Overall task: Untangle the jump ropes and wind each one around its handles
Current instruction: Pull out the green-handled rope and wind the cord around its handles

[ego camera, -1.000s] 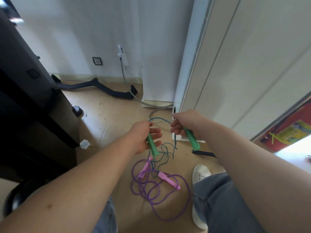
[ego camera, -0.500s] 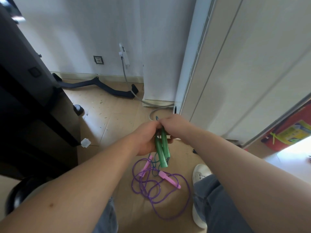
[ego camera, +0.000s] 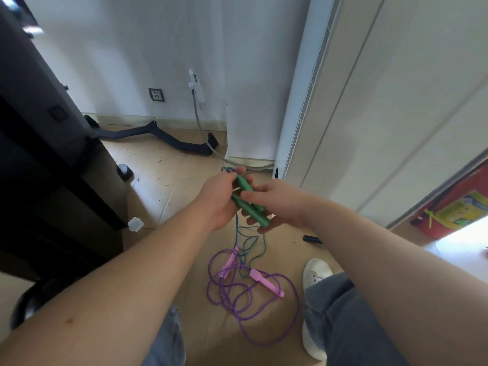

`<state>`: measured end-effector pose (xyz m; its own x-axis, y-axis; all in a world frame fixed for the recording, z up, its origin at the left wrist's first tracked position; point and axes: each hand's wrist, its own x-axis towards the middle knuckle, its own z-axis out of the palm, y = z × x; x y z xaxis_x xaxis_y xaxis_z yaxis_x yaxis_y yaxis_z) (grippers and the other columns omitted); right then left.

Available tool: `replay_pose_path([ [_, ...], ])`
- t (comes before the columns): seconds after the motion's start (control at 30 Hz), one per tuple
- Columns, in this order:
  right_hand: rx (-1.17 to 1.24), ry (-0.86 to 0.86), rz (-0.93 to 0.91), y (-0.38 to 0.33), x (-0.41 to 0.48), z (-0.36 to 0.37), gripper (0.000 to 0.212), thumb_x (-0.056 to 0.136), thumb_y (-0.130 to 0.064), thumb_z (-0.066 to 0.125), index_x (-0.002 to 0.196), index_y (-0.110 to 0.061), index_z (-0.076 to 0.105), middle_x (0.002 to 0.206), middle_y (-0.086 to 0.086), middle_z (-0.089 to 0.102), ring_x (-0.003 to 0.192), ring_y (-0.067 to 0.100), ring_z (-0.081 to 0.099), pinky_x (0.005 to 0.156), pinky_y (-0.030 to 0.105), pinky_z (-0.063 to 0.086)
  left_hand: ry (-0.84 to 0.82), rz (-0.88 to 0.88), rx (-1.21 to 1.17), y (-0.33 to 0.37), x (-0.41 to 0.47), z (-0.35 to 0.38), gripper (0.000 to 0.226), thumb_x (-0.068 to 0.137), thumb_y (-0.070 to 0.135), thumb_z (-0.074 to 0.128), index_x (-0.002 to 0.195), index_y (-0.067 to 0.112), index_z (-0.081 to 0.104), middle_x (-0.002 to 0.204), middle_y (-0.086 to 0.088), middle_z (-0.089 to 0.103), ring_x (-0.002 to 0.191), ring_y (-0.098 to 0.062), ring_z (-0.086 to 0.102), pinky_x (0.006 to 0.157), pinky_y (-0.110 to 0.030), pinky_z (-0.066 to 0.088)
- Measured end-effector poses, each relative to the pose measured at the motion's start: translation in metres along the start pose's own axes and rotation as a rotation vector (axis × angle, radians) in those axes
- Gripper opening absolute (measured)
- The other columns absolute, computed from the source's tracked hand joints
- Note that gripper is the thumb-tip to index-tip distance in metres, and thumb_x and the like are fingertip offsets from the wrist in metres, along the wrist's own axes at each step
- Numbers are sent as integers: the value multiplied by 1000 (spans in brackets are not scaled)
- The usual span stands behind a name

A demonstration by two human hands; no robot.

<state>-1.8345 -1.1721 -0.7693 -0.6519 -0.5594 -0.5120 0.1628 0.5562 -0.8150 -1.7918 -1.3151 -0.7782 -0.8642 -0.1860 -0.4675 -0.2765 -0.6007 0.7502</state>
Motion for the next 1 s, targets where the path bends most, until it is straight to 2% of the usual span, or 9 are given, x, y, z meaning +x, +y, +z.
replay_pose_path([
  [0.2, -275, 27, -36, -5, 2, 7, 28, 100, -30, 55, 114, -8, 63, 101, 7, 74, 87, 19, 75, 77, 40, 63, 42, 11, -104, 3, -1, 3, 20, 105, 15, 39, 108, 10, 58, 83, -7, 64, 78, -19, 59, 89, -36, 50],
  [0.3, -401, -51, -14, -6, -3, 8, 29, 102, -31, 50, 118, -10, 61, 102, 2, 75, 86, 13, 75, 82, 38, 62, 151, 49, -241, 10, 3, -1, 18, 104, 11, 39, 102, 11, 57, 70, -3, 58, 64, -15, 55, 72, -28, 50],
  [0.4, -320, -113, 13, -2, -4, 12, 28, 101, -30, 50, 122, -13, 58, 105, 1, 75, 90, 15, 75, 86, 42, 61, 186, 44, -334, 17, 8, -7, 22, 103, 8, 34, 95, 14, 54, 61, 1, 46, 53, -13, 42, 60, -26, 39],
  [0.5, -118, -109, 14, 0, -3, 14, 30, 101, -32, 54, 126, -16, 57, 108, 4, 74, 93, 20, 75, 84, 44, 62, 158, 17, -370, 18, 6, -7, 23, 102, 7, 31, 93, 14, 51, 60, 2, 39, 52, -12, 35, 61, -26, 34],
  [0.6, 85, -143, 33, -1, -5, 15, 30, 103, -31, 54, 126, -14, 56, 111, 9, 73, 96, 26, 74, 84, 47, 61, 143, 21, -356, 16, 4, -4, 21, 104, 10, 33, 95, 15, 51, 61, 1, 41, 53, -12, 37, 65, -28, 37],
  [0.73, 185, -175, 23, -3, -8, 16, 27, 104, -30, 52, 122, -11, 57, 105, 11, 72, 88, 28, 72, 84, 45, 61, 100, 15, -300, 15, -1, -2, 15, 104, 14, 38, 102, 14, 53, 68, -4, 53, 58, -17, 49, 71, -35, 46],
  [0.87, 163, -156, 21, -4, -7, 16, 34, 104, -36, 50, 124, -8, 56, 90, 10, 67, 72, 20, 63, 71, 36, 56, 16, -11, -221, 17, -6, -3, 18, 105, 24, 38, 106, 14, 53, 74, -4, 58, 65, -19, 56, 71, -35, 48],
  [0.93, 138, -135, 12, -5, -6, 16, 34, 104, -37, 49, 120, -8, 57, 80, 6, 61, 65, 17, 56, 64, 33, 50, 5, -5, -26, 19, -6, -2, 31, 107, 32, 34, 106, 13, 57, 78, -5, 62, 73, -22, 58, 72, -35, 48],
  [1.0, 170, -113, -11, -8, -5, 15, 30, 105, -36, 48, 115, -9, 57, 74, 4, 57, 60, 16, 52, 60, 32, 46, 62, 35, 360, 20, -3, -5, 47, 107, 42, 28, 107, 11, 64, 91, -6, 68, 86, -24, 63, 76, -37, 52],
])
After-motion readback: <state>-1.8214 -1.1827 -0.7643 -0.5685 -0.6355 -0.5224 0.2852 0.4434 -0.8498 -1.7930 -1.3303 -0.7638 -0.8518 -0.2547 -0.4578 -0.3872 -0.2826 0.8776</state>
